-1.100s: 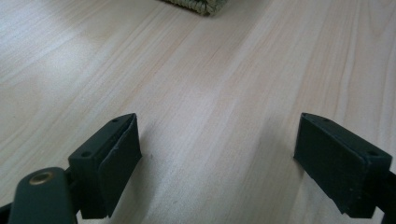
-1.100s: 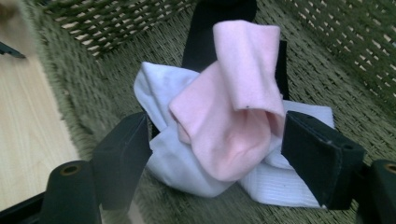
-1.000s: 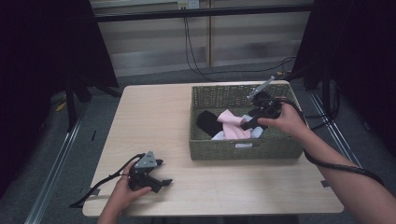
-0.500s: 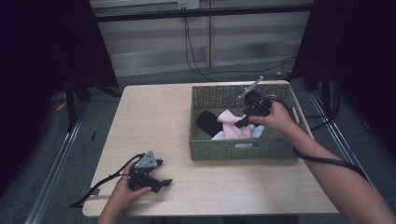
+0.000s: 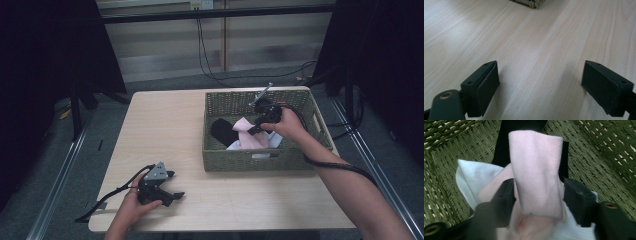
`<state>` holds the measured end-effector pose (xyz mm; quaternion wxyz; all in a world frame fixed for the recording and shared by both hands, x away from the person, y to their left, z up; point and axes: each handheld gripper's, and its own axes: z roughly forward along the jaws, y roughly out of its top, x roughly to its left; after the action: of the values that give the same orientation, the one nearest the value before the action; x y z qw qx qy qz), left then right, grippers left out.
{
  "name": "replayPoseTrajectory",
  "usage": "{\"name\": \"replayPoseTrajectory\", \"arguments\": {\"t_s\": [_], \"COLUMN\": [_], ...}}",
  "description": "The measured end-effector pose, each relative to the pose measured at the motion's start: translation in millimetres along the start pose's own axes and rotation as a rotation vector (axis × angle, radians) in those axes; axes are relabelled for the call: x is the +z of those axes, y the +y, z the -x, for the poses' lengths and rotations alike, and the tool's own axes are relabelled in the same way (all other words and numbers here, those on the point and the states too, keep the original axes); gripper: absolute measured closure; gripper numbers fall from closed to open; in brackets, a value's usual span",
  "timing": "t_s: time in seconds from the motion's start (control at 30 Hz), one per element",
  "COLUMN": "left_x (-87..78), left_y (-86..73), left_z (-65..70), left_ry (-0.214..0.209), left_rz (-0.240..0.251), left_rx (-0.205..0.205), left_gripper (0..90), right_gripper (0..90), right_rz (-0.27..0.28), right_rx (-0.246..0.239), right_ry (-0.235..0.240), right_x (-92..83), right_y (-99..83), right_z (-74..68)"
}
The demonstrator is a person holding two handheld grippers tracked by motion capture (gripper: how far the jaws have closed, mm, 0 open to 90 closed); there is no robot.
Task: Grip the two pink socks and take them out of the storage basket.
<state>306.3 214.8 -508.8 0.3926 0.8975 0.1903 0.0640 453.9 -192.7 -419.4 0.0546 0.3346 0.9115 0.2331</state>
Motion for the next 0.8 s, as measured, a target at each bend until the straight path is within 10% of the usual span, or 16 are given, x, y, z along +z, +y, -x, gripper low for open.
{"name": "replayPoseTrajectory", "arguments": {"t_s": [0.23,0.8], "left_x": [0.0,0.0], "left_y": [0.0,0.0], "left_z": [0.0,0.0], "left_ry": [0.000,0.000], "left_rz": [0.000,0.000], "left_rx": [0.000,0.000], "left_gripper": [13.8,13.8], "right_gripper": [81.3,85.7], "right_rz": [-0.031,0.085], "right_rx": [0.050,0.178], "right_ry": [0.026,0.057], "right_x": [-1.0,-60.5], "right_y": [2.2,-4.0], "right_z": [7.3,24.8]}}
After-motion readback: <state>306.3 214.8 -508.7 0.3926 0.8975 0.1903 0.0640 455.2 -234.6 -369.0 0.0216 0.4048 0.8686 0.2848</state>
